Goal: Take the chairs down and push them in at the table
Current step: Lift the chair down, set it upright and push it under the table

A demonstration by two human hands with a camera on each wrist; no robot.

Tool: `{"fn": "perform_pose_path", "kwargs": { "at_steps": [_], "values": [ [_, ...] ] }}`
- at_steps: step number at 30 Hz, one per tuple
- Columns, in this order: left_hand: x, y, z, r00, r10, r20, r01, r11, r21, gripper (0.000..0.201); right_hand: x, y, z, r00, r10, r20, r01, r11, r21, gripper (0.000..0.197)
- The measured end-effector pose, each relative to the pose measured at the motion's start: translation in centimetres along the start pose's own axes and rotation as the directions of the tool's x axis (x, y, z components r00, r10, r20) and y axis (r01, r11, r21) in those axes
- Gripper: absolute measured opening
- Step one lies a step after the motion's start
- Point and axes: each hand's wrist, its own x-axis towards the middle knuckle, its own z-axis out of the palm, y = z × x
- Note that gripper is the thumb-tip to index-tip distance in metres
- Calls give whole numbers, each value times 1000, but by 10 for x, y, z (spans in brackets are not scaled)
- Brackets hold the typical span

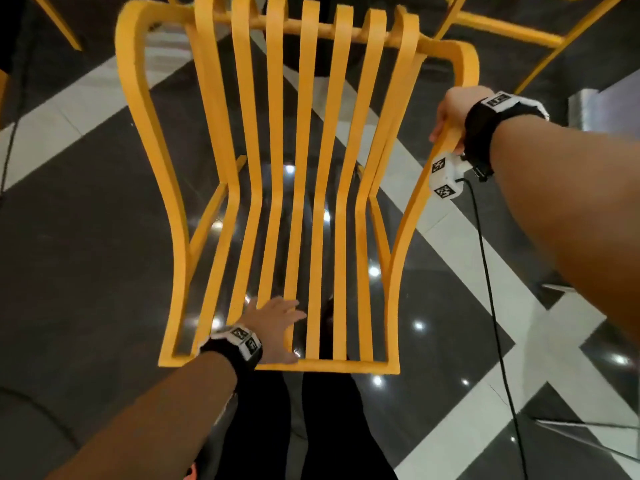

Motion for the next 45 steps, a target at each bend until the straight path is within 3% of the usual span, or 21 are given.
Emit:
{"fn": "perform_pose_path", "kwargs": {
  "at_steps": [2, 5, 8, 12, 18, 20, 24, 26, 28, 30, 33, 35, 38, 41, 45],
  "values": [
    [4, 0, 27, 993, 13, 117, -15, 1000, 22, 114, 7, -4, -3, 1000, -13, 11, 14, 998, -66, 36],
    [11, -7, 58, 985, -45, 168, 32, 996, 81, 130, 18, -8, -6, 999, -28, 36, 31, 995, -99, 25],
    [19, -11, 75, 985, -125, 115, 109, 984, 140, 133, 28, -12, -5, 998, -56, 10, 57, 996, -73, 22],
    [32, -23, 79, 994, -102, -31, 105, 987, 124, 132, 44, -9, -2, 988, -146, -43, 143, 988, -57, 18],
    [36, -19, 79, 993, -116, -12, 117, 991, 71, 132, 47, -9, -3, 990, -119, -74, 125, 988, 88, 14],
    [31, -19, 74, 993, -113, -38, 115, 993, 41, 133, 46, -7, -5, 988, -115, -101, 118, 992, 33, 34],
    [19, -19, 45, 994, -106, -1, 106, 993, 59, 137, 33, 25, 6, 974, -169, -148, 122, 952, -282, 94],
    [-9, -19, 21, 991, -136, -20, 137, 987, 84, 139, -13, 50, 10, 957, -243, -159, 187, 935, -300, 103],
    [-7, -19, 9, 992, -128, -10, 128, 985, 116, 138, -34, 84, 36, 968, -242, -71, 204, 916, -346, 102],
    [-14, -19, -8, 994, -106, -2, 106, 989, 100, 134, -66, 114, 64, 956, -245, 159, 291, 835, -467, 92],
    [-32, -18, -39, 994, -106, 15, 103, 989, 109, 136, -117, 142, 96, 850, -176, 496, 472, 672, -571, 82],
    [-43, -18, -61, 995, -100, -21, 102, 989, 105, 135, -145, 152, 109, 788, -85, 609, 541, 566, -622, 95],
    [-60, -17, -89, 994, -78, -78, 85, 991, 105, 127, -167, 155, 120, 788, -26, 615, 546, 489, -680, 104],
    [-76, -22, -112, 994, -42, -106, 55, 991, 122, 117, -171, 140, 117, 815, -59, 576, 525, 497, -691, 75],
    [-94, -37, -134, 977, 1, -213, 21, 995, 101, 100, -173, 114, 109, 822, -122, 557, 543, 463, -700, 59]
  ]
}}
